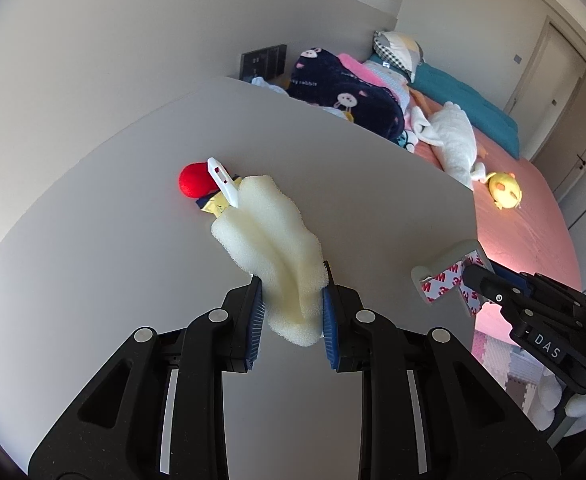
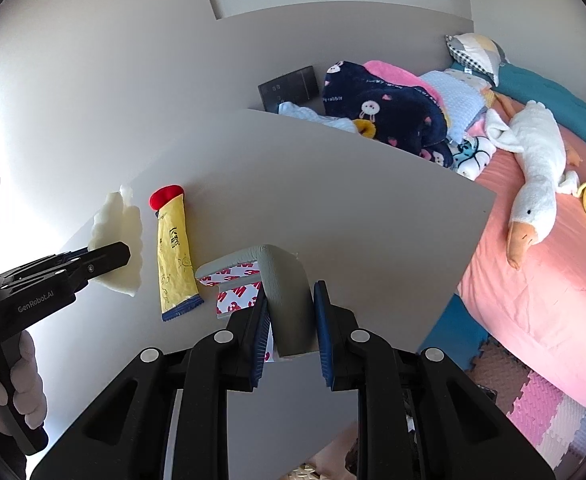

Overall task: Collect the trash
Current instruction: 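Carry the duster and corner guard over the black bin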

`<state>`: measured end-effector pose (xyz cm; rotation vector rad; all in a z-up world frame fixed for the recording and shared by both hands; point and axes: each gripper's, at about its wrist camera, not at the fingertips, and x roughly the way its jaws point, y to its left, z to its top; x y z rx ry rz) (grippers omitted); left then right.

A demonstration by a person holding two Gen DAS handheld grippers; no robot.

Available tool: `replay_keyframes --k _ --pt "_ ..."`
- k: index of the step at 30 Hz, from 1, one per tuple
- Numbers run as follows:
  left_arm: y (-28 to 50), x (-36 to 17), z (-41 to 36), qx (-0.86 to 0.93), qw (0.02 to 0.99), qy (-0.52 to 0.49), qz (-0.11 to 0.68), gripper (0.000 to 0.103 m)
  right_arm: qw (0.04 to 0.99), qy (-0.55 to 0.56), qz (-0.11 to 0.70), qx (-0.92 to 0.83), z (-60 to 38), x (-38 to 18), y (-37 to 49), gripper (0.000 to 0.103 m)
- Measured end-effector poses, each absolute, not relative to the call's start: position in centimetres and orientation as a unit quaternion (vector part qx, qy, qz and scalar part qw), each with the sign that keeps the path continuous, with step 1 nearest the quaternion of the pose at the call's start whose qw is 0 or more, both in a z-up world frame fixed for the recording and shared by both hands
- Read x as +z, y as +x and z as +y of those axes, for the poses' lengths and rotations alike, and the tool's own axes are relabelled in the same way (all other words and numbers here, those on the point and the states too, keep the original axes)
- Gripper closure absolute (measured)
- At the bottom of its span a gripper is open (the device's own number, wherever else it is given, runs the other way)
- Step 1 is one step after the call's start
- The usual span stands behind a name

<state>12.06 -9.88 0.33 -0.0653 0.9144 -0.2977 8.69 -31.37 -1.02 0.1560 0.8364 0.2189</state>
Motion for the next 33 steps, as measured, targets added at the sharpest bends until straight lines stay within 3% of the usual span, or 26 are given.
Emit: replay_keyframes --k 33 --pt "7.0 1.2 -26.0 -0.288 0.853 0.039 0.434 0.078 0.918 0.131 0.374 -0.017 -45.3 -0.1 -2.1 0.08"
